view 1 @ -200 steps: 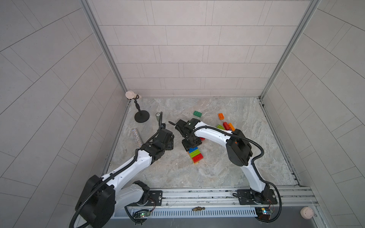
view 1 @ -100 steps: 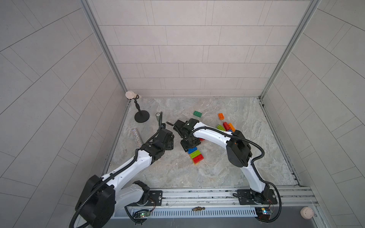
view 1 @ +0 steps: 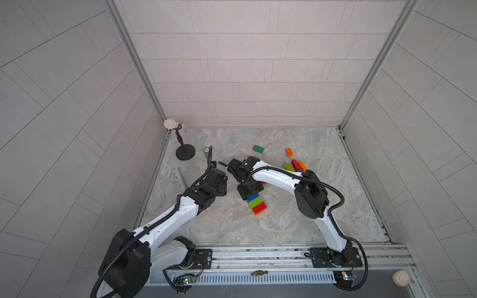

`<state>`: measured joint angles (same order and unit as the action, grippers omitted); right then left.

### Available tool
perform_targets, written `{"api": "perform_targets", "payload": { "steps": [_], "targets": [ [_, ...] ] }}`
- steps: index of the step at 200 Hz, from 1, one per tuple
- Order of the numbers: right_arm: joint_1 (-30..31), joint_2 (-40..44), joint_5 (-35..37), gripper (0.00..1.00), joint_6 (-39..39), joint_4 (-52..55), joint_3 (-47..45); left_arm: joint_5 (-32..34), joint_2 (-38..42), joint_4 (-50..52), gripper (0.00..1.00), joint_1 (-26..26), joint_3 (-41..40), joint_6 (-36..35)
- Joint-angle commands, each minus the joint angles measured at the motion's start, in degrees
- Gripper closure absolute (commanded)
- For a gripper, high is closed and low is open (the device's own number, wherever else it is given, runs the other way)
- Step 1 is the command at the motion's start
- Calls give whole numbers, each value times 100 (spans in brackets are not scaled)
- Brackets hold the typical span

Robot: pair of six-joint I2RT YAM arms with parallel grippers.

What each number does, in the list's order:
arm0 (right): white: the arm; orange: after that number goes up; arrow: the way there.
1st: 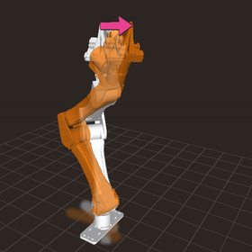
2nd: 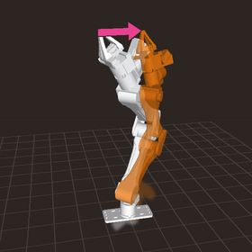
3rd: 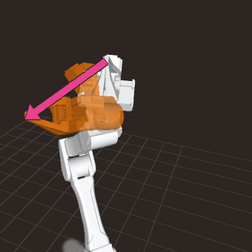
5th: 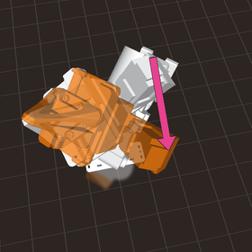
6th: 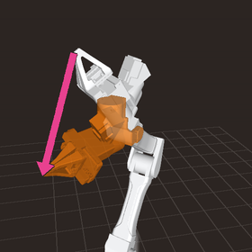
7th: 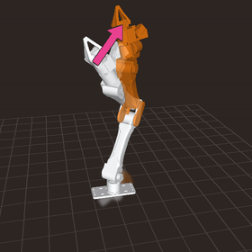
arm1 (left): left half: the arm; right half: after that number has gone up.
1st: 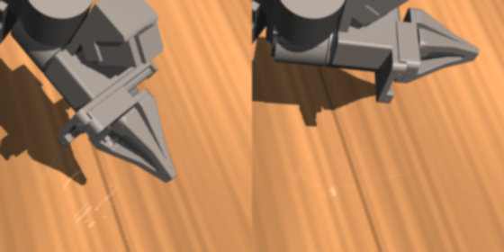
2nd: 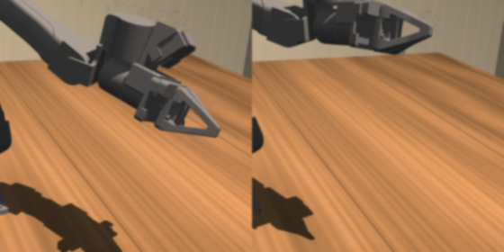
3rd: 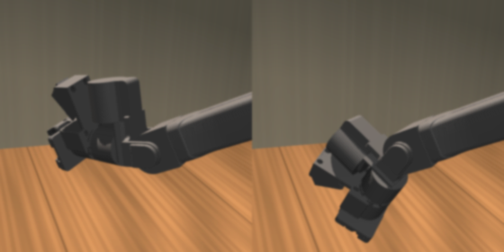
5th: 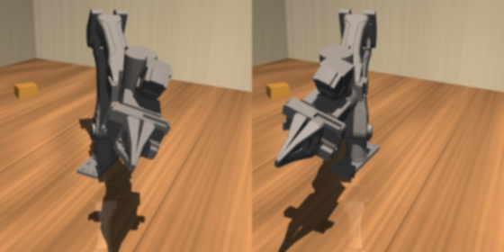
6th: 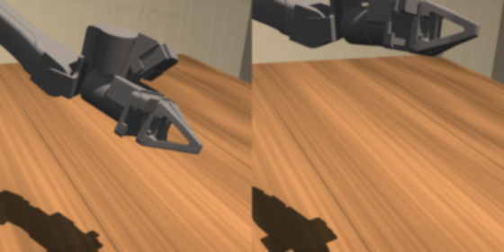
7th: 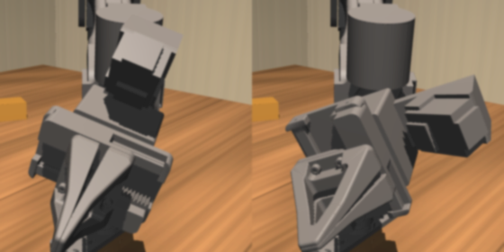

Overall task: Assemble a rectangle with lego
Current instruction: Assemble the lego brick with the lego brick.

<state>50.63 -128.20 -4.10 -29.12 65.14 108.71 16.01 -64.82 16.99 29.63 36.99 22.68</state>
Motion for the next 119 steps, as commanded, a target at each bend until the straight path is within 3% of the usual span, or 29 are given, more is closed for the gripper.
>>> {"api": "perform_targets", "payload": {
  "steps": [1,39,119],
  "targets": [
    [26,-328,208,93,-169,-21,-474,86,63,-50,25,-36,-61,70],
    [79,-163,282,96,-190,-833,-1363,92,67,-29,25,-36,-61,70],
    [35,-425,748,100,-159,-1004,-1892,162,-23,23,25,-36,-34,52]
  ]
}}
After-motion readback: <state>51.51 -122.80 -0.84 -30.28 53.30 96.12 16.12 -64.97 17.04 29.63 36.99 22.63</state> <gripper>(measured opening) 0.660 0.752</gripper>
